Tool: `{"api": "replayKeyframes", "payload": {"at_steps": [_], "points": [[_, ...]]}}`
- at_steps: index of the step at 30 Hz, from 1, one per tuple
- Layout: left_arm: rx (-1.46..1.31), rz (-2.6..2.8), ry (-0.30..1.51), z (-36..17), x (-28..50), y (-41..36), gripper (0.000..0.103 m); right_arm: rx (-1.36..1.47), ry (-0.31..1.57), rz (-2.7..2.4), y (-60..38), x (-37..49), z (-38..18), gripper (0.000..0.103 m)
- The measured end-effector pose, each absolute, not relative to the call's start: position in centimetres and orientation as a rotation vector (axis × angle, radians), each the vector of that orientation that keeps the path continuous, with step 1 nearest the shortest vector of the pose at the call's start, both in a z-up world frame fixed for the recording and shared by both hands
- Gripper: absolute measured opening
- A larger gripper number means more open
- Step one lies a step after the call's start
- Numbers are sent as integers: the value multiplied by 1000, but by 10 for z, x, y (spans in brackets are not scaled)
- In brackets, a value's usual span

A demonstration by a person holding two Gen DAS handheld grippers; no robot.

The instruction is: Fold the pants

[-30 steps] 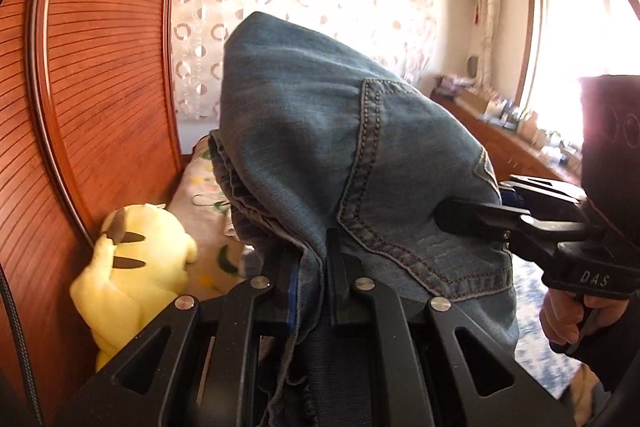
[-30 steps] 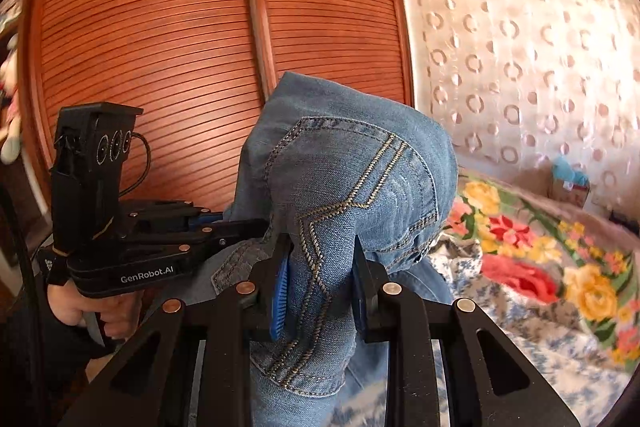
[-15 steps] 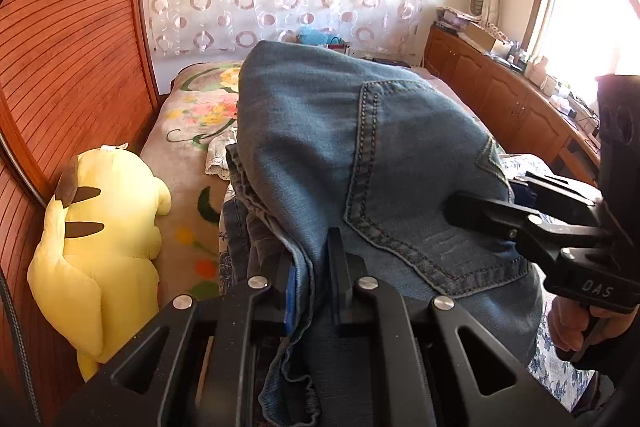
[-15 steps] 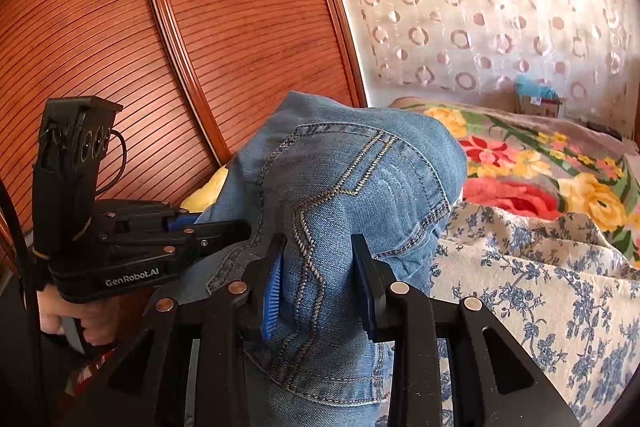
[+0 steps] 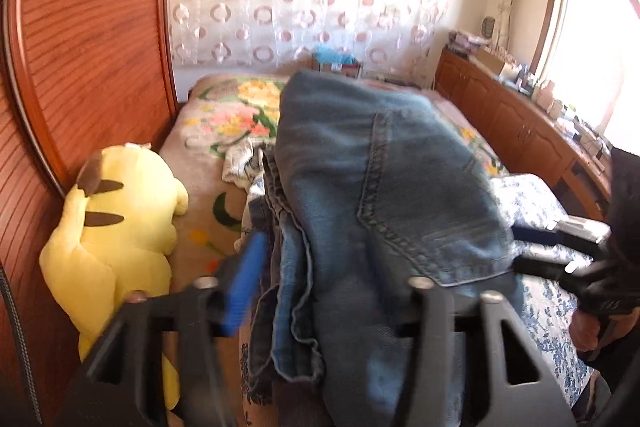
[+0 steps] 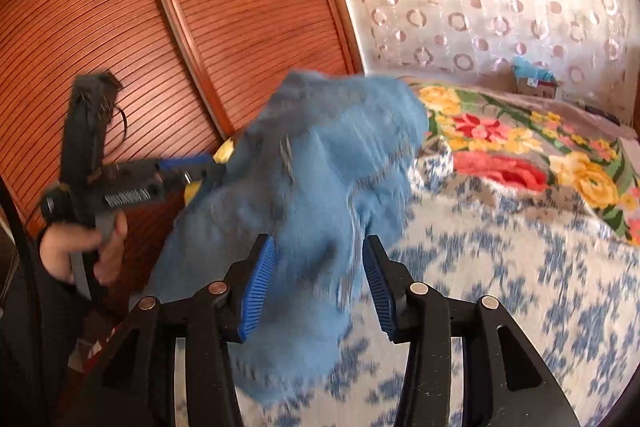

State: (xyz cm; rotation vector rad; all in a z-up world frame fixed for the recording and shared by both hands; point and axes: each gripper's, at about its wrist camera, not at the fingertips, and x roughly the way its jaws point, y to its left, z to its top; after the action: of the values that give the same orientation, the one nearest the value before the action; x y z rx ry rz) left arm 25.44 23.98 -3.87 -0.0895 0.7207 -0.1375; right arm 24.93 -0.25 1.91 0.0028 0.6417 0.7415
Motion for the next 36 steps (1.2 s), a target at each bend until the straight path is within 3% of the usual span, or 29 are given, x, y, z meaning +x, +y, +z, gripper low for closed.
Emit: {"api": "replayKeyframes", "payload": {"at_steps": [7, 9, 12, 14, 16, 19, 24, 29, 36], "points": [[-88, -120, 680, -35, 223, 229, 59, 13, 717, 830, 8, 245, -4, 49], [-91, -121, 680, -37, 216, 227, 59, -12, 714, 822, 14, 243, -7, 55], [-89, -114, 684, -43, 210, 225, 59, 43, 730, 841, 16, 248, -9, 56], [-84, -97, 683, -42, 208, 226, 59, 66, 740, 862, 19, 250, -5, 31], [-97, -89, 674, -36, 207, 232, 59, 100, 739, 879, 21, 251, 4, 22], [-106, -73, 639, -22, 204, 239, 59, 206, 714, 927, 22, 248, 21, 18], [-110, -84, 618, -11, 206, 238, 59, 253, 729, 912, 26, 236, 22, 18], [-108, -115, 655, -29, 217, 219, 59, 172, 723, 820, 18, 233, 11, 30], [-120, -140, 714, -64, 226, 205, 59, 12, 618, 813, -13, 206, 40, 36]]}}
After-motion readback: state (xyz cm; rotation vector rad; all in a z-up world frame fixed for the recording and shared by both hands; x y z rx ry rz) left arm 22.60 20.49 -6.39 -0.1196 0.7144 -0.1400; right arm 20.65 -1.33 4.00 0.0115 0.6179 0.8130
